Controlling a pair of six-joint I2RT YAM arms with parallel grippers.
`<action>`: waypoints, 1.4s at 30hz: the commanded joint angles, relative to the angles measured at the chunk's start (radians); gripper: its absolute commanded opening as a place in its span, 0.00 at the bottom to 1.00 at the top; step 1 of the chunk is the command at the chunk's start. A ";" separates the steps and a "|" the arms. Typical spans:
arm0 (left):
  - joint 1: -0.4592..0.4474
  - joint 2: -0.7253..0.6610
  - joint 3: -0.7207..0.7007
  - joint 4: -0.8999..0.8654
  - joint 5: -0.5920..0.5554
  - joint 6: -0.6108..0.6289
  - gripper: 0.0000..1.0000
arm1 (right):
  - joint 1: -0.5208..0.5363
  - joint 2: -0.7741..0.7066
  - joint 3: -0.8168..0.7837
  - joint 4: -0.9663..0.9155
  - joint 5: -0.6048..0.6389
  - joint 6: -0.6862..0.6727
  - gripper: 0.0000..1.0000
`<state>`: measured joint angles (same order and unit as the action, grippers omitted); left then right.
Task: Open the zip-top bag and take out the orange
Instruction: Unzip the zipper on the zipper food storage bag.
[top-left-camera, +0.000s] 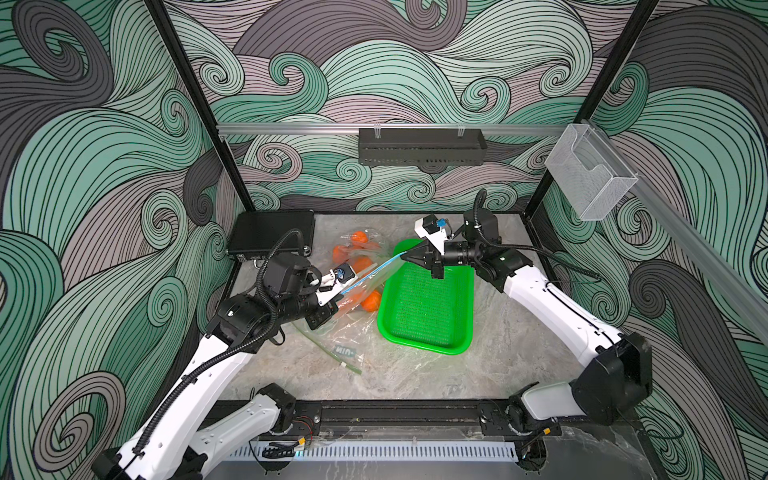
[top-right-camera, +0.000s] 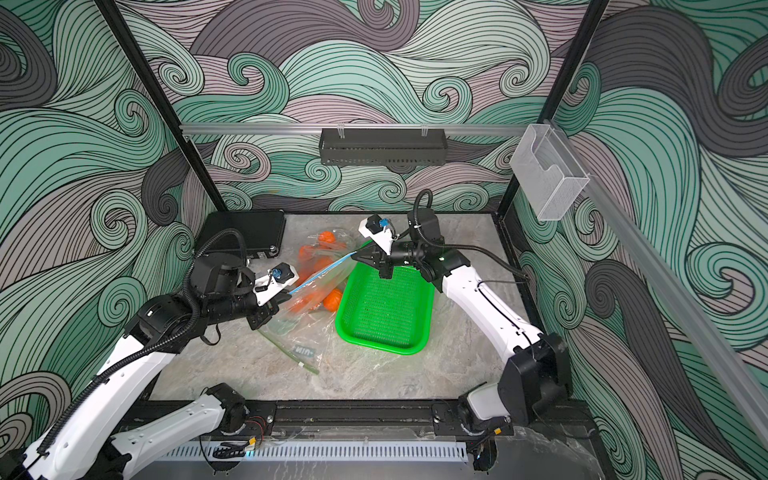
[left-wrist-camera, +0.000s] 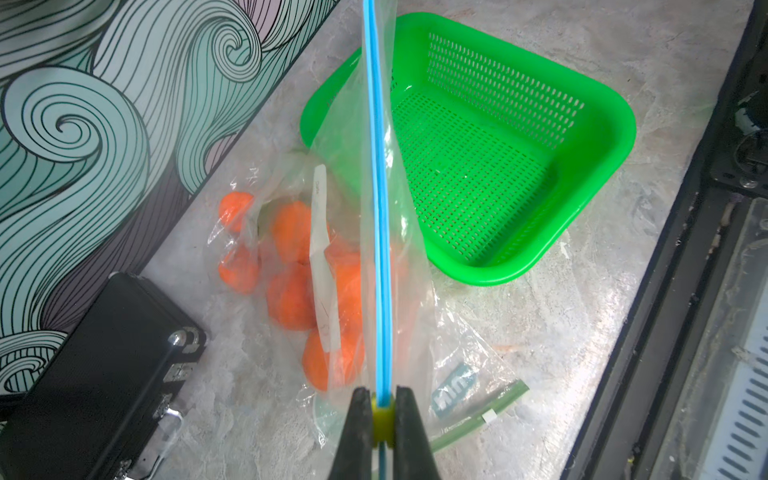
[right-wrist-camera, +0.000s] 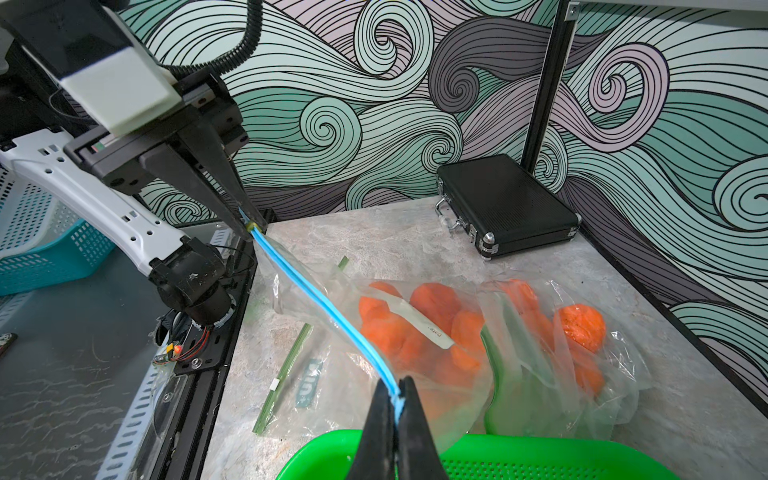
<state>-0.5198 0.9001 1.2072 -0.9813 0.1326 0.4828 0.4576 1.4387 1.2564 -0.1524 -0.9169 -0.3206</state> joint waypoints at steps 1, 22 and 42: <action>0.003 -0.034 0.007 -0.161 -0.057 -0.029 0.00 | -0.037 0.000 0.028 0.056 0.034 0.017 0.00; 0.003 -0.086 -0.021 -0.201 -0.049 -0.072 0.00 | -0.031 -0.006 -0.005 0.079 0.011 0.032 0.00; 0.003 -0.082 0.004 -0.174 -0.009 -0.087 0.47 | 0.006 -0.007 -0.027 0.071 -0.013 -0.021 0.00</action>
<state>-0.5194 0.8108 1.1812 -1.1110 0.1143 0.4053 0.4564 1.4406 1.2465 -0.1135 -0.9195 -0.3157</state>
